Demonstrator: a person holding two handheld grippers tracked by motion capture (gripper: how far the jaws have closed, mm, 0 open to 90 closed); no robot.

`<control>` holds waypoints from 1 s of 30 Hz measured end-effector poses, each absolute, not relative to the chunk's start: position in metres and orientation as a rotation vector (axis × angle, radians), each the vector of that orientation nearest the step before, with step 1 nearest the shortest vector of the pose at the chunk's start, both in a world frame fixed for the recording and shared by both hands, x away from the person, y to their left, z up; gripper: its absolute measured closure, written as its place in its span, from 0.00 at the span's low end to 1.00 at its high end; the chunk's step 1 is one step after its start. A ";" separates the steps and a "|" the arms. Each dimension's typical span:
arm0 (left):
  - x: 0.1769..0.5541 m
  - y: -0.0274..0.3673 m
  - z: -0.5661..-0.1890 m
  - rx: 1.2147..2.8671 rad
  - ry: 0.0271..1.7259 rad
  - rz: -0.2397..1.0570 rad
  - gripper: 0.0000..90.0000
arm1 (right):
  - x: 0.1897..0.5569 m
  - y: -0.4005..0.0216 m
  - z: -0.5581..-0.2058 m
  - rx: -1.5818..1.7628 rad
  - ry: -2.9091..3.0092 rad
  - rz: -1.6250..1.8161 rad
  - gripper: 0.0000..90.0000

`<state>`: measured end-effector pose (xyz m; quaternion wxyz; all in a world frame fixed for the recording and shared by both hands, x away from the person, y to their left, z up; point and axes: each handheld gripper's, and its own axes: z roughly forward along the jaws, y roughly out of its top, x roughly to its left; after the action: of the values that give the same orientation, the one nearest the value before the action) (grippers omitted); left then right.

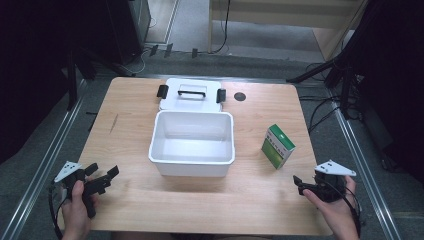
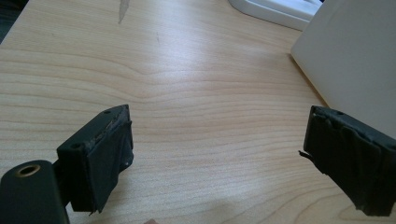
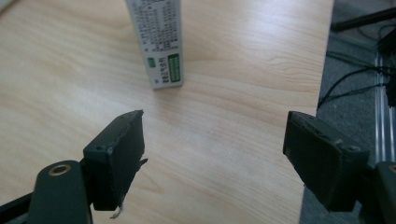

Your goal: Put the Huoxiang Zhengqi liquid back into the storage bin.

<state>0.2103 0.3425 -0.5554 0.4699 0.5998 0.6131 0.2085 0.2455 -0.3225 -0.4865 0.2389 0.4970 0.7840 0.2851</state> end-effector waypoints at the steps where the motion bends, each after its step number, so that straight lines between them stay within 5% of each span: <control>1: 0.210 0.342 -0.555 1.470 1.503 0.511 0.10 | 0.248 -0.319 -0.481 1.349 2.184 0.735 0.23; 12: 0.211 0.343 -0.556 1.468 1.504 0.505 0.10 | 0.281 -0.292 -0.449 1.318 2.475 0.355 0.24; 30: 0.212 0.343 -0.556 1.478 1.507 0.490 0.10 | 0.317 -0.264 -0.401 1.336 2.592 0.225 0.23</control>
<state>0.2117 0.3429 -0.5556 0.4683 0.6028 0.6143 0.1998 0.3175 -0.2642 -0.4007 0.1083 0.4542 0.8810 0.0765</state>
